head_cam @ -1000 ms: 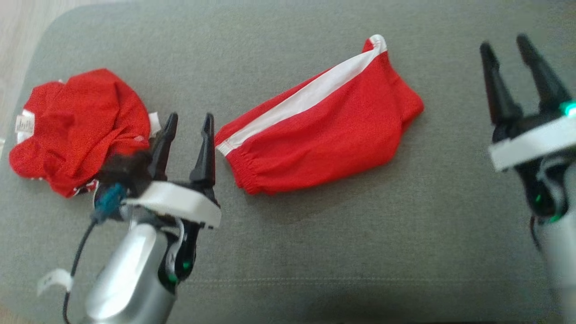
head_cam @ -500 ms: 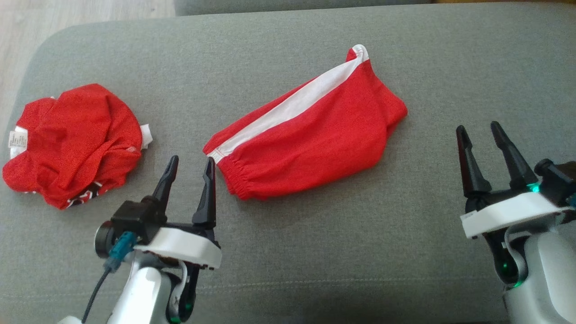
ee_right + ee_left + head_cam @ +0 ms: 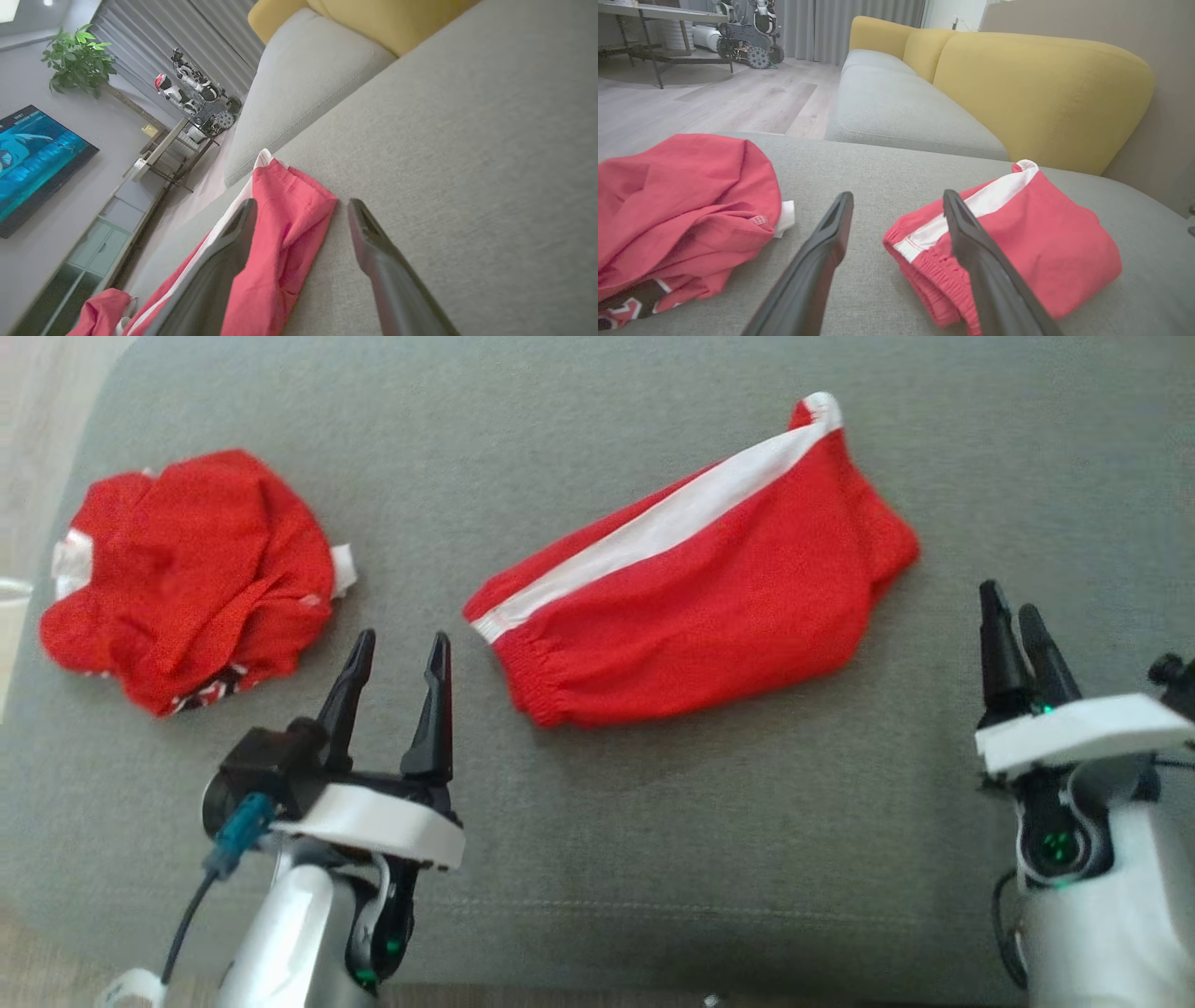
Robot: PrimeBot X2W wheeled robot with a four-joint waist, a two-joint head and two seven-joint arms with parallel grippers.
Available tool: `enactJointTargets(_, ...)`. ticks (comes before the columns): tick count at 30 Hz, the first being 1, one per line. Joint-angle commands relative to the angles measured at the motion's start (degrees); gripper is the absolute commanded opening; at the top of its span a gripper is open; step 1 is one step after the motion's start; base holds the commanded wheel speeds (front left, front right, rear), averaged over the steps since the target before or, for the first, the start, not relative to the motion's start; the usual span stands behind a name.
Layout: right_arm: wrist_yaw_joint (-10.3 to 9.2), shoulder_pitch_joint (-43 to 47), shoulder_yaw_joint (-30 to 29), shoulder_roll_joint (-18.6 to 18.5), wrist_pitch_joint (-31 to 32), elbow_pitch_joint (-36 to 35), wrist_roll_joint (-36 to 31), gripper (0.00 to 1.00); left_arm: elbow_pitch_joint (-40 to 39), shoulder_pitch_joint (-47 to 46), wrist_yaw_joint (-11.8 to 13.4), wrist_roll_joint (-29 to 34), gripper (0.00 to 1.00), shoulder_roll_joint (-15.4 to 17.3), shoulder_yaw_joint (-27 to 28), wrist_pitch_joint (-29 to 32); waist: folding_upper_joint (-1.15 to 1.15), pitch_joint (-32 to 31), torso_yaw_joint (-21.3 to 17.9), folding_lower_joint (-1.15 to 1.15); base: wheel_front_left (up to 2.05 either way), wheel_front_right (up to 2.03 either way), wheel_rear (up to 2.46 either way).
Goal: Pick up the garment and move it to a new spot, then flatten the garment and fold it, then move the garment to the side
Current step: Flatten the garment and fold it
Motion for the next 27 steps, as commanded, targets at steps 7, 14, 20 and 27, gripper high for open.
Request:
enactJointTargets(7, 0.37, -9.0, -6.3, 1.7, 7.1, 6.5, 6.2, 1.00, -2.8, -4.5, 1.2, -1.9, 1.00, 0.1, -0.3, -0.7, 0.00, 4.7, 5.5, 0.00, 0.00, 0.00, 0.00)
enactJointTargets(14, 0.37, -15.1, -11.1, 2.2, 12.0, 13.0, 5.0, 1.00, -3.6, -5.7, 3.7, -2.0, 1.00, 0.1, -1.3, -0.7, 0.00, 7.4, 8.5, 0.00, 0.00, 0.00, 0.00)
enactJointTargets(20, 0.37, -17.3, -12.4, 2.3, 14.6, 15.8, 4.0, 1.00, -4.1, -6.2, 4.5, -2.5, 1.00, 0.1, -2.6, -0.7, 0.00, 8.2, 9.6, 0.00, 0.00, 0.00, 0.00)
enactJointTargets(27, 0.37, -19.9, -12.0, 2.5, 18.8, 18.9, 1.7, 1.00, -4.5, -7.0, 5.1, -3.0, 1.00, 0.1, -3.7, -0.7, 0.00, 9.2, 10.3, 0.00, 0.00, 0.00, 0.00)
